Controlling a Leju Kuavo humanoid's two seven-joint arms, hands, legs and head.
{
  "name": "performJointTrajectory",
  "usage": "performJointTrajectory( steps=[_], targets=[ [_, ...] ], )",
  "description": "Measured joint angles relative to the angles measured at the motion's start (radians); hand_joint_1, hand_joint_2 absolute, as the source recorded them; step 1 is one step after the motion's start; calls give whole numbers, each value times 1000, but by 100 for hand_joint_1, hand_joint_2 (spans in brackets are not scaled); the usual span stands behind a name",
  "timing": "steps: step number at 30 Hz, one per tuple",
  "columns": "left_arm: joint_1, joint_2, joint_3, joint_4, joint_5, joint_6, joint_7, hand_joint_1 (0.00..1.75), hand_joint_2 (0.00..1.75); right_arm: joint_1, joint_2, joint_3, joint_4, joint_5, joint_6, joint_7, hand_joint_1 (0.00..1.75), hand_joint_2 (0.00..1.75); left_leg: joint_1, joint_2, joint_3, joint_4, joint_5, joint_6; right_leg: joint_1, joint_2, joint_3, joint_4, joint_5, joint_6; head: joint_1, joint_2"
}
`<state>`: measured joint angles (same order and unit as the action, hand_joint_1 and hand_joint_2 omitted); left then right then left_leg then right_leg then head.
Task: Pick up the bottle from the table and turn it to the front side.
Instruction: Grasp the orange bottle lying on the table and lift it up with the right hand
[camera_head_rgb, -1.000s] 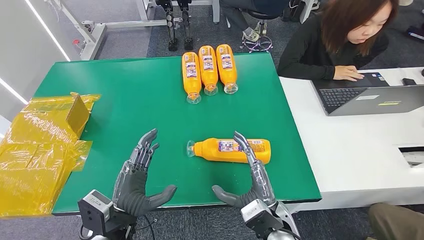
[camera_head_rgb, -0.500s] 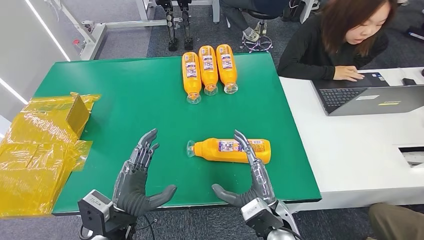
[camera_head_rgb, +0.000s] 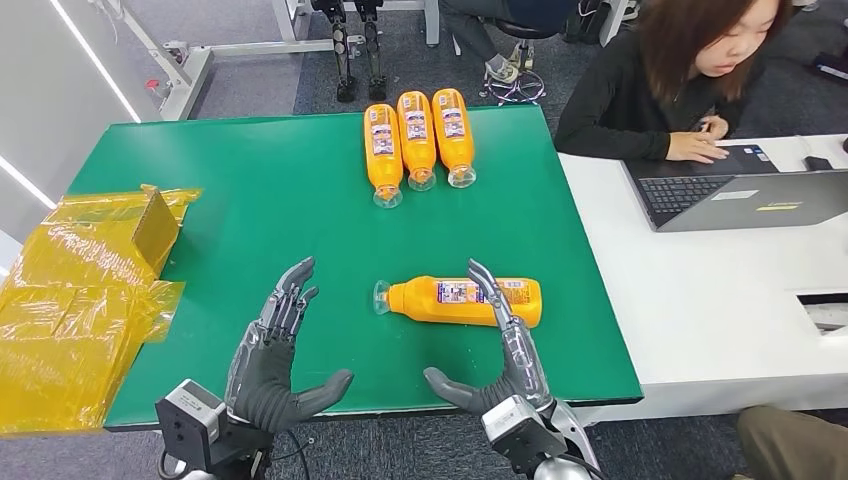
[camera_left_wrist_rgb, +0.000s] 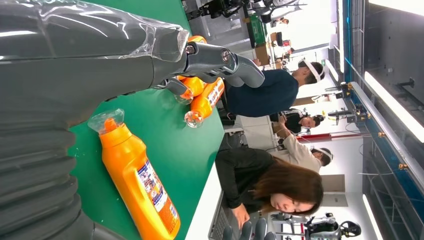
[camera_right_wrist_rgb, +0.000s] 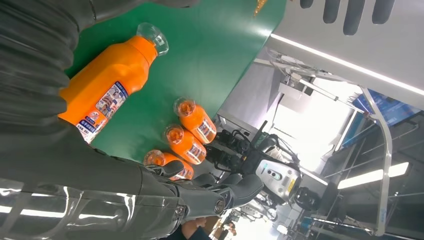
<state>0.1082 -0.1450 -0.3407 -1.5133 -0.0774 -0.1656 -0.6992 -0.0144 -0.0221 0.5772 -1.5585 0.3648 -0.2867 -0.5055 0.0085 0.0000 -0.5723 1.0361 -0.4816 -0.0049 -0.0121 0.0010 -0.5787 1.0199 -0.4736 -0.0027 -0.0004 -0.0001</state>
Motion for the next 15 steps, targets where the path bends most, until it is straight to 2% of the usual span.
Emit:
performJointTrajectory(
  steps=[4,7,12,15],
  targets=[
    [0,0,0,0,0,0,0,0,175,2,0,0,0,20,-14,3,0,175,0,0,0,0,0,0,0,0,0,0,0,0,0,0],
    [0,0,0,0,0,2,0,0,175,2,-2,-6,-6,114,-54,37,0,175,0,0,0,0,0,0,0,0,0,0,0,0,0,0],
    [3,0,0,0,-1,4,0,0,175,-5,-28,-34,-24,421,-97,172,0,175,0,0,0,0,0,0,0,0,0,0,0,0,0,0],
    [6,0,0,0,-3,3,0,0,175,-13,-59,-52,-26,719,-145,303,0,175,0,0,0,0,0,0,0,0,0,0,0,0,0,0]
  ],
)
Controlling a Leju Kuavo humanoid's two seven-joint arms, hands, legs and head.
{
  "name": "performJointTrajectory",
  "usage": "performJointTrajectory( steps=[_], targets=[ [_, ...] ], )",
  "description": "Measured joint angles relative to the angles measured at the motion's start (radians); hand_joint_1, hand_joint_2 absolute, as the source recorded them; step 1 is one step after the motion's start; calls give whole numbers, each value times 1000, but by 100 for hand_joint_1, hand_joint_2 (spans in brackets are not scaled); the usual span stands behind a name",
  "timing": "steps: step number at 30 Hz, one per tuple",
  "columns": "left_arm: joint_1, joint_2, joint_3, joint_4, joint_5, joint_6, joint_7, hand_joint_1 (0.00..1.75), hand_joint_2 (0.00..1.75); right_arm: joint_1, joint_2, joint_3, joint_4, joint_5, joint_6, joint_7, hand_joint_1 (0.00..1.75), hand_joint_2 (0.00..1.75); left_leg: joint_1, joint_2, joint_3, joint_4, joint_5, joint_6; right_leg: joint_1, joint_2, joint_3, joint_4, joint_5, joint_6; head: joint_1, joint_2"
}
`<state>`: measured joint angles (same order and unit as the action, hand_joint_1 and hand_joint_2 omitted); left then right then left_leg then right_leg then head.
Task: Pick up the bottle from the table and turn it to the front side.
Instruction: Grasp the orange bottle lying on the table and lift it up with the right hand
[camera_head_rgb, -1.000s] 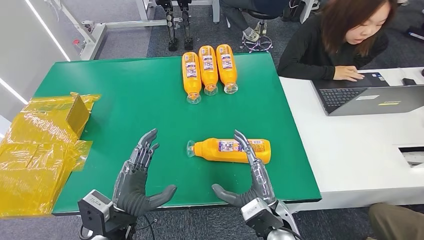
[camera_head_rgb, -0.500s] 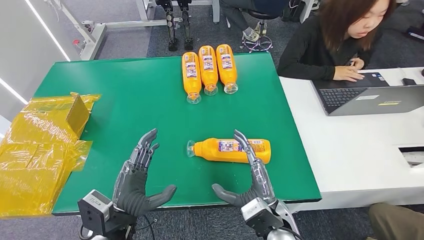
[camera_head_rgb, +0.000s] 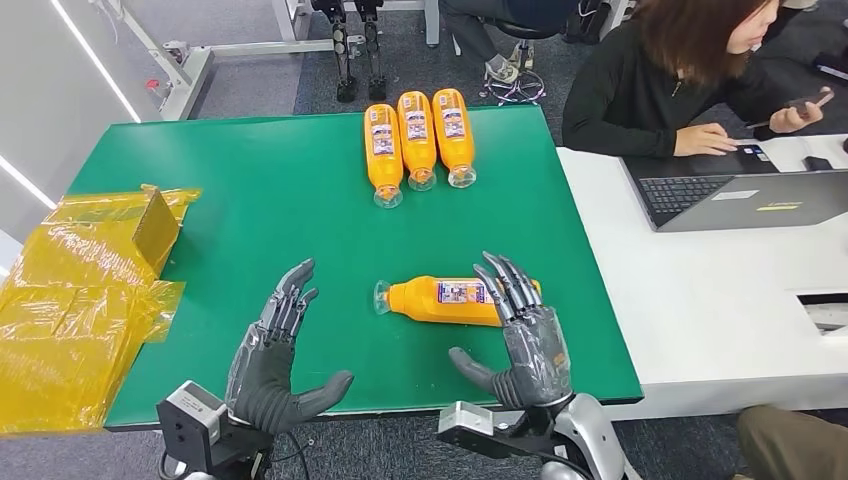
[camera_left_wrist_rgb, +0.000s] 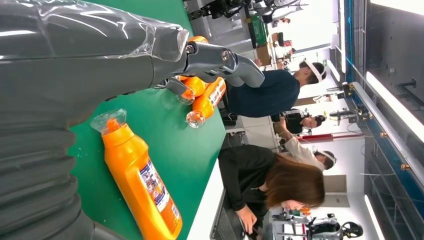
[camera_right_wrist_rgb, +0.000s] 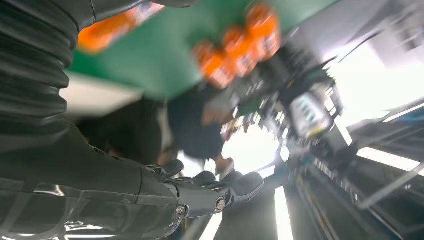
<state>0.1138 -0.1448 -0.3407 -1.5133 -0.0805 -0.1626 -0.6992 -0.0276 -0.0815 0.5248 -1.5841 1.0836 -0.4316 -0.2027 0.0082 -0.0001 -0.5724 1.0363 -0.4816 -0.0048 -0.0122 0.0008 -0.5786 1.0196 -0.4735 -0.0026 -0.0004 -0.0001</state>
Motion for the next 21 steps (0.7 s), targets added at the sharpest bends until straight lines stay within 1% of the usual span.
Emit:
performJointTrajectory(
  steps=[2,3,5,7,9,13,18,21],
  targets=[
    [1,0,0,0,0,-3,0,0,175,-9,-23,-11,1,182,-47,87,0,175,0,0,0,0,0,0,0,0,0,0,0,0,0,0],
    [1,0,0,0,0,-5,0,0,175,-16,-36,-15,2,247,-64,120,0,175,0,0,0,0,0,0,0,0,0,0,0,0,0,0],
    [1,0,0,0,-1,-7,0,0,175,-30,-59,-20,7,324,-78,166,0,175,0,0,0,0,0,0,0,0,0,0,0,0,0,0],
    [1,-1,0,0,-2,-8,0,0,175,-47,-81,-22,13,340,-65,186,0,175,0,0,0,0,0,0,0,0,0,0,0,0,0,0],
    [1,0,0,0,-3,-12,0,0,175,-67,-99,-22,19,313,-22,189,0,175,0,0,0,0,0,0,0,0,0,0,0,0,0,0],
    [0,0,0,0,-6,-18,0,0,175,-123,-133,-22,31,197,111,159,0,175,0,0,0,0,0,0,0,0,0,0,0,0,0,0],
    [-1,2,0,0,-16,-24,0,0,175,-227,-173,-21,55,14,338,98,0,175,0,0,0,0,0,0,0,0,0,0,0,0,0,0],
    [-2,5,0,0,-18,-27,0,0,175,-313,-198,-15,91,-71,455,75,0,175,0,0,0,0,1,1,0,0,0,0,2,0,0,0]
  ],
)
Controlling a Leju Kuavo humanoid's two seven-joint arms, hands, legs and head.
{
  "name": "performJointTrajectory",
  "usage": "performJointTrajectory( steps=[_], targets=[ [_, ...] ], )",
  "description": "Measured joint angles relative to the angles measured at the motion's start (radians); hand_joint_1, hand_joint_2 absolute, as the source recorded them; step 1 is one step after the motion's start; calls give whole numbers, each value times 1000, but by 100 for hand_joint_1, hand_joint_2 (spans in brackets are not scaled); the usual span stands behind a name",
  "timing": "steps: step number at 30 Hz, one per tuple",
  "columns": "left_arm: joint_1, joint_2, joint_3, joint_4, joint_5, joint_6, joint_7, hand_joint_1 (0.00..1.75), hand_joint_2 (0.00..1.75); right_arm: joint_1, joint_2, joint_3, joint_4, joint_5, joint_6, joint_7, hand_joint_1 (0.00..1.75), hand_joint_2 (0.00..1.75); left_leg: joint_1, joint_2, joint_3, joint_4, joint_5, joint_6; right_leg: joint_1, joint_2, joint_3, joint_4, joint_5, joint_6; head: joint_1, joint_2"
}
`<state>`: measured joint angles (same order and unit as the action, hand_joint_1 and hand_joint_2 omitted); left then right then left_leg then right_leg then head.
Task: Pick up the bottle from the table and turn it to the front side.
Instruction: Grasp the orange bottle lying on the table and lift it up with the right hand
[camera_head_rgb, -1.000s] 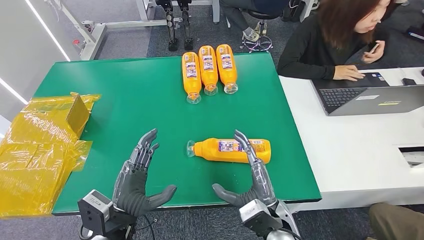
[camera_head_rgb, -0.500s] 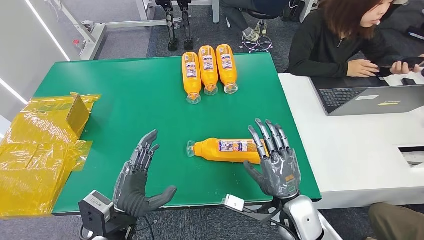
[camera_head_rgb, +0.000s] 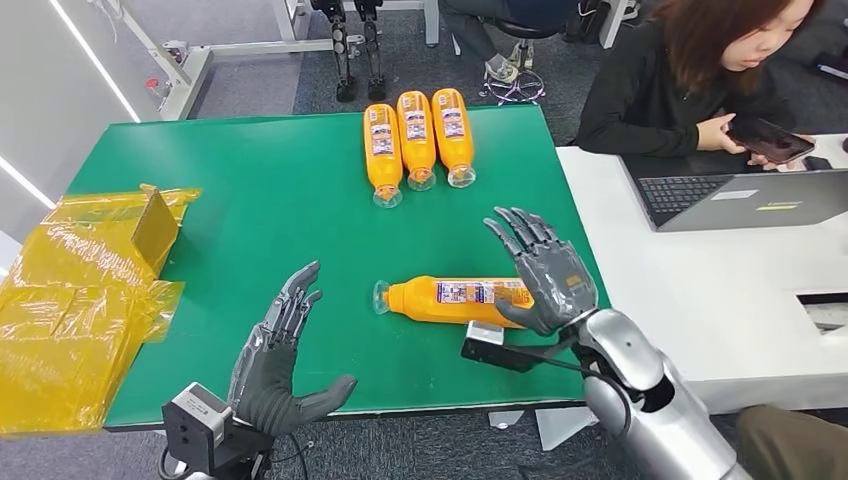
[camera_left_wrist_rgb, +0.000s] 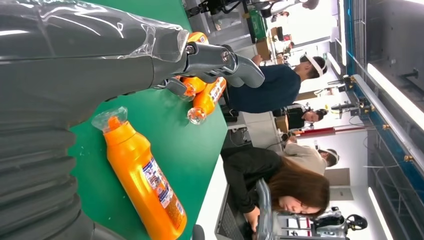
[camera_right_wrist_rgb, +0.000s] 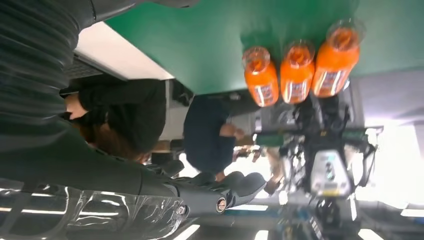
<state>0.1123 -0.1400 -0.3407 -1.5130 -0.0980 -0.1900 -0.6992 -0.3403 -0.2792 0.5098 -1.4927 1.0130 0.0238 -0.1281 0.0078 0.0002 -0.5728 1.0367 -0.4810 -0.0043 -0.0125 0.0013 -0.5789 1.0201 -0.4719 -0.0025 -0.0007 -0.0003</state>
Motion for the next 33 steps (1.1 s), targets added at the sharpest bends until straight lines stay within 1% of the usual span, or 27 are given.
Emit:
performJointTrajectory(
  steps=[4,7,14,16,18,21,24,29,33],
  targets=[
    [-1,3,0,0,0,-7,0,0,175,-156,-33,24,80,-106,128,-27,0,175,-1,0,0,0,1,1,0,0,0,0,1,1,0,0],
    [-1,5,0,1,0,-10,0,0,175,-284,-52,68,148,-197,235,-38,0,175,-1,0,-1,0,1,2,-1,0,-1,0,1,1,0,0],
    [0,7,0,1,0,-15,2,0,175,-561,-71,231,306,-367,454,-22,0,175,-1,0,-1,0,2,2,-1,0,-1,0,2,0,0,0],
    [0,7,0,1,0,-17,5,0,175,-624,-73,284,341,-404,516,-20,0,175,-1,0,-1,0,2,2,-1,0,-1,0,2,0,0,0],
    [0,6,0,1,0,-19,11,0,175,-676,-74,336,370,-433,557,-20,0,175,-1,-1,-1,0,2,2,-1,0,-1,0,2,0,0,0],
    [-3,3,0,1,0,-21,19,0,175,-731,-67,414,411,-468,572,-15,0,175,-1,-1,-1,0,2,2,0,-1,-1,0,2,0,0,0],
    [-5,-1,0,1,0,-23,24,0,175,-759,-51,487,449,-493,568,-10,0,175,-1,-1,-1,0,2,2,0,-1,-1,0,2,0,0,0],
    [-4,-2,0,1,1,-25,30,0,175,-764,-26,567,493,-507,556,-9,0,175,-1,-1,-1,0,2,2,0,-1,-1,0,2,0,0,0],
    [-4,-2,0,1,7,-25,31,0,175,-756,-7,619,532,-511,519,-13,0,175,-1,-1,-1,0,2,2,0,-1,-1,0,2,0,0,0]
  ],
)
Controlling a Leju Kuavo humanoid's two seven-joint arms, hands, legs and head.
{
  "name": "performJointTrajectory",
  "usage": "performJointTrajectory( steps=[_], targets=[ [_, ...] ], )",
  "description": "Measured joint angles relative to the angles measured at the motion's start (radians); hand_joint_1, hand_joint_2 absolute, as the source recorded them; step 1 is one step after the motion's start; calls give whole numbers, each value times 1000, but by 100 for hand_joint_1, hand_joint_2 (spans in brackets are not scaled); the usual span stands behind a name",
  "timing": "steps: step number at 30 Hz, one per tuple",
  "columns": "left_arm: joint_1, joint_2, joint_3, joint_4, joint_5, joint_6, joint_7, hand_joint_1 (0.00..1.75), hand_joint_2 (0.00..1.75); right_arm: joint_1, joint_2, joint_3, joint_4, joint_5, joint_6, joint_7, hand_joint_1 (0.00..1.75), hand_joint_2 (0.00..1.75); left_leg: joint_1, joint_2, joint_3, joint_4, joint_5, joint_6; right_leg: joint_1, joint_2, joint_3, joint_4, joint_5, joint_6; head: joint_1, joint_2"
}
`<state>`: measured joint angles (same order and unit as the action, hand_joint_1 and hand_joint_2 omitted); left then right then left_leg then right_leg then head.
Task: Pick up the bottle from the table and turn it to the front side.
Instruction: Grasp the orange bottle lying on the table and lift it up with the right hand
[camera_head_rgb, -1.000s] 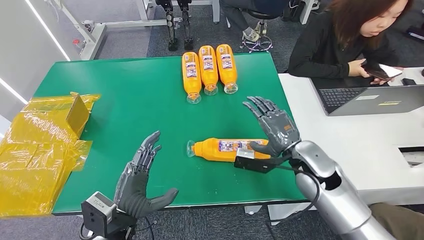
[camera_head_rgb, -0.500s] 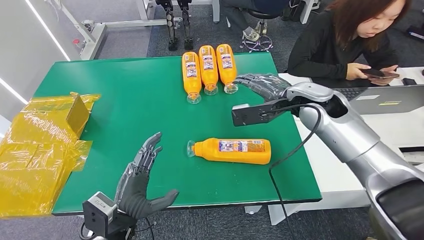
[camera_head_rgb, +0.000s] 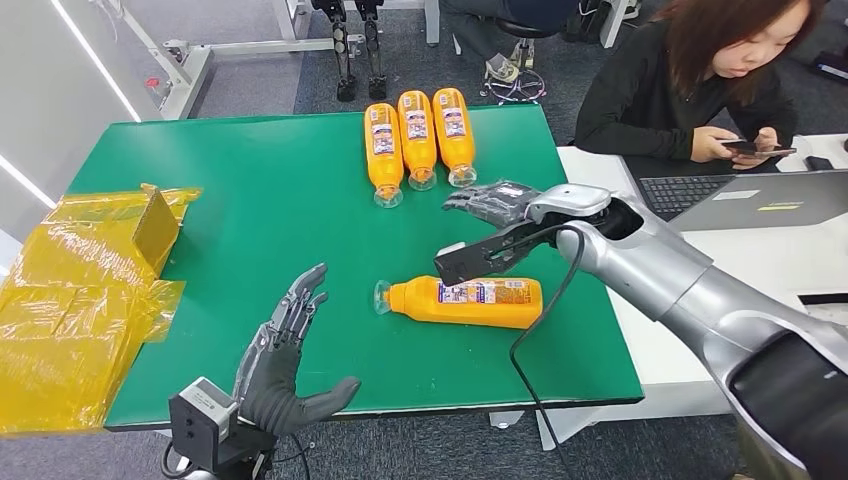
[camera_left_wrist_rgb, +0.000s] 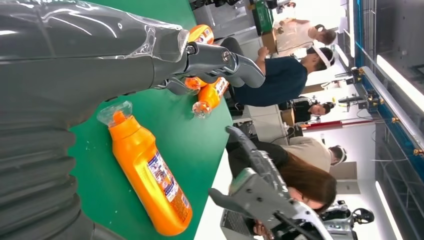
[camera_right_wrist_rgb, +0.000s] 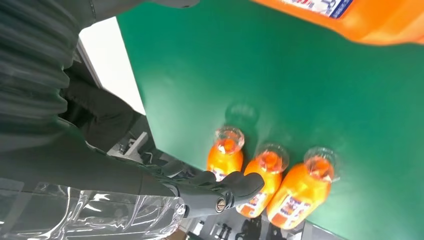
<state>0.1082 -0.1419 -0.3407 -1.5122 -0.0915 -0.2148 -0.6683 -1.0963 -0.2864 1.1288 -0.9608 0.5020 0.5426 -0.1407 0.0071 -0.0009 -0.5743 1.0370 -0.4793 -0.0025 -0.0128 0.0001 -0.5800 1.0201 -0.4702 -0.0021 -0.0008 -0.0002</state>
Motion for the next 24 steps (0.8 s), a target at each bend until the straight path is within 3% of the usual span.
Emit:
performJointTrajectory(
  steps=[7,24],
  targets=[
    [-8,2,0,1,13,10,2,0,175,92,29,59,86,28,-145,-2,0,175,0,0,0,0,0,0,0,0,0,0,0,0,0,0],
    [-12,2,0,1,12,14,20,0,175,244,50,74,234,87,-287,-2,0,175,0,0,0,0,0,0,0,0,0,0,0,0,0,0]
  ],
)
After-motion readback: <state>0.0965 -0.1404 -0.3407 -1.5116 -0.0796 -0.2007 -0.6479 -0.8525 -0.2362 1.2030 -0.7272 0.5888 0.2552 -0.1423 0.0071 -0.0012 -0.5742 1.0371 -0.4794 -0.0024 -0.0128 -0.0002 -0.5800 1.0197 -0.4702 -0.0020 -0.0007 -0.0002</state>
